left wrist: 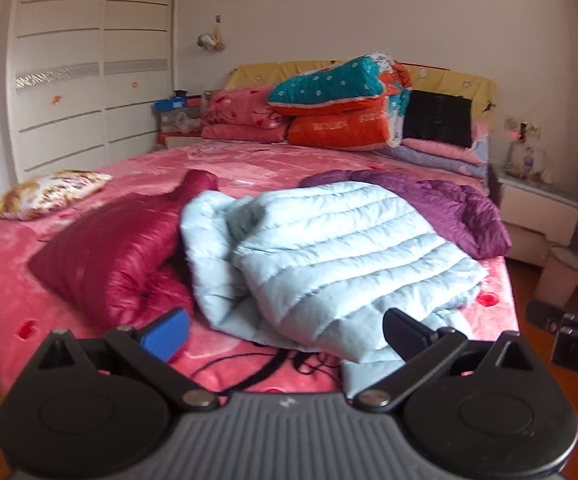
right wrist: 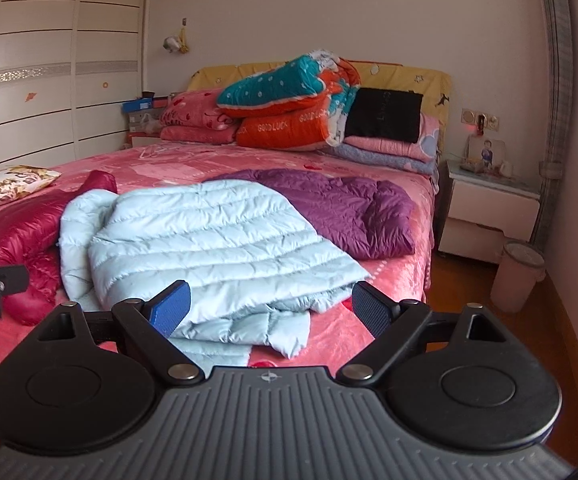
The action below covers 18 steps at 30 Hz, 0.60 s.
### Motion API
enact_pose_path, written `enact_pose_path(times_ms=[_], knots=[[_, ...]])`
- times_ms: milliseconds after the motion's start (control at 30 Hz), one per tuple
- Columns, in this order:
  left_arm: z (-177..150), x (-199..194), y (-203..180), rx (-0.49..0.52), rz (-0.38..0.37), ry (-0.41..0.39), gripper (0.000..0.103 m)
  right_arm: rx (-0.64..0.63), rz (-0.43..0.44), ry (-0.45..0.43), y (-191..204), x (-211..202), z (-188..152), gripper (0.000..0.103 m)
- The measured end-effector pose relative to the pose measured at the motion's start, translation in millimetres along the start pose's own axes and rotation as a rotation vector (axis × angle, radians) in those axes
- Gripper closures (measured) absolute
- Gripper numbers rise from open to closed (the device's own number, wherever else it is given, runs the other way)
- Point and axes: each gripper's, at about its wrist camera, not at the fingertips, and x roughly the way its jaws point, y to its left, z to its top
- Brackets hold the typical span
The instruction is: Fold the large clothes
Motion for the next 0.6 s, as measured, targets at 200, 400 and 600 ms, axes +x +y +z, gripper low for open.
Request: enact_pose_path(times_ms=[200,400,600], knots=[[-24.3,36.4,-14.7,0.109,-0.016,-0.006,0.003,0.037,-0.025,0.034,-23.1,31.6,-32.5,0.0],[-33.0,71.0,-49.9,0.245,-0.026,-0.008,0.007,0.11,-0.038,0.081,-43.1,58.2,-48.0,0.0],[-39.6,105.4,-93.3,0.496,0.009,-0.042,0.008,0.122,-0.02,0.101,-54.9,76.4,-54.8,0.0]])
